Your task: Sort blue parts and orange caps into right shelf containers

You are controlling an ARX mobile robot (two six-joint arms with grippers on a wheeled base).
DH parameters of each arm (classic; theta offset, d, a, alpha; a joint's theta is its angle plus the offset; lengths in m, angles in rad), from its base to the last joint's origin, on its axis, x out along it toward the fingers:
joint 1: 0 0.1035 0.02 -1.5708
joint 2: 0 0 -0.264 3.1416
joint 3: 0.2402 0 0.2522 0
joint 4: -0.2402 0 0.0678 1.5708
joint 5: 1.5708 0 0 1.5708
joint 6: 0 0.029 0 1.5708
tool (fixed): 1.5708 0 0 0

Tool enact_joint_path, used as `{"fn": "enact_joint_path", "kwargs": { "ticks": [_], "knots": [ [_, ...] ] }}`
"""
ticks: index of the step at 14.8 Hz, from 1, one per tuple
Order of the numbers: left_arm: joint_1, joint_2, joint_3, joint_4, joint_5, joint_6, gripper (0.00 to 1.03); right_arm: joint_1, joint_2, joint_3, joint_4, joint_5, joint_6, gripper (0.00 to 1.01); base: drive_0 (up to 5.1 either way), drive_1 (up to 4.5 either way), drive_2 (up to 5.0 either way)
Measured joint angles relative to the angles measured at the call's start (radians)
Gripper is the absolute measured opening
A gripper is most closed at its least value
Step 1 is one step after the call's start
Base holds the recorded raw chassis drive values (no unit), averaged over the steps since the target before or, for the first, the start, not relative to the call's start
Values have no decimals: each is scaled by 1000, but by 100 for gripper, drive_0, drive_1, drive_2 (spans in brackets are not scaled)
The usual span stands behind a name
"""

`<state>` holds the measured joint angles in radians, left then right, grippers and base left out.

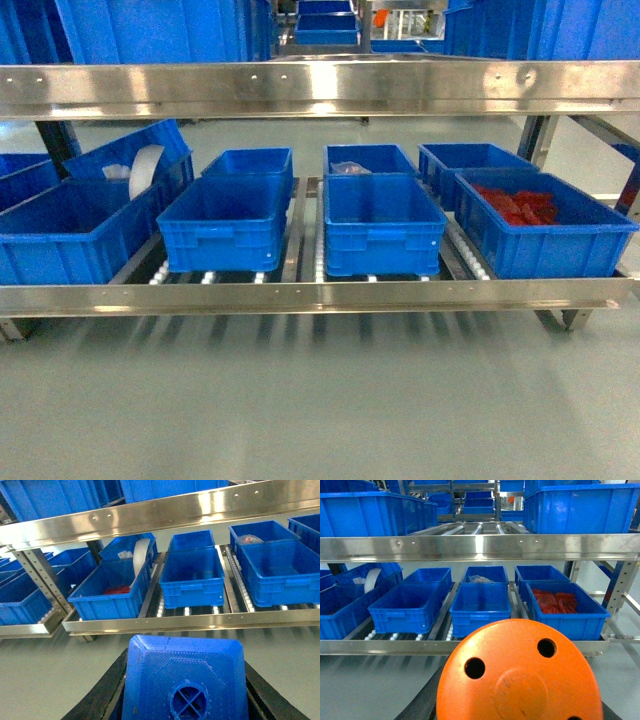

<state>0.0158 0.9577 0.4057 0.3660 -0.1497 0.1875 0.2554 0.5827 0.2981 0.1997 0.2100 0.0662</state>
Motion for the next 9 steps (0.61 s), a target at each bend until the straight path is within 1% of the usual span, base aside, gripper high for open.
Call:
{"fn": "enact_joint_path", "kwargs": {
  "ticks": [3,9],
  "knots": [
    [-3,0,0,2,2,0,44,0,0,0,-2,3,0,44,17,424,-390],
    [-4,0,2,3,0,0,44,0,8,2,-1,3,0,44,10,10,10]
  ]
}}
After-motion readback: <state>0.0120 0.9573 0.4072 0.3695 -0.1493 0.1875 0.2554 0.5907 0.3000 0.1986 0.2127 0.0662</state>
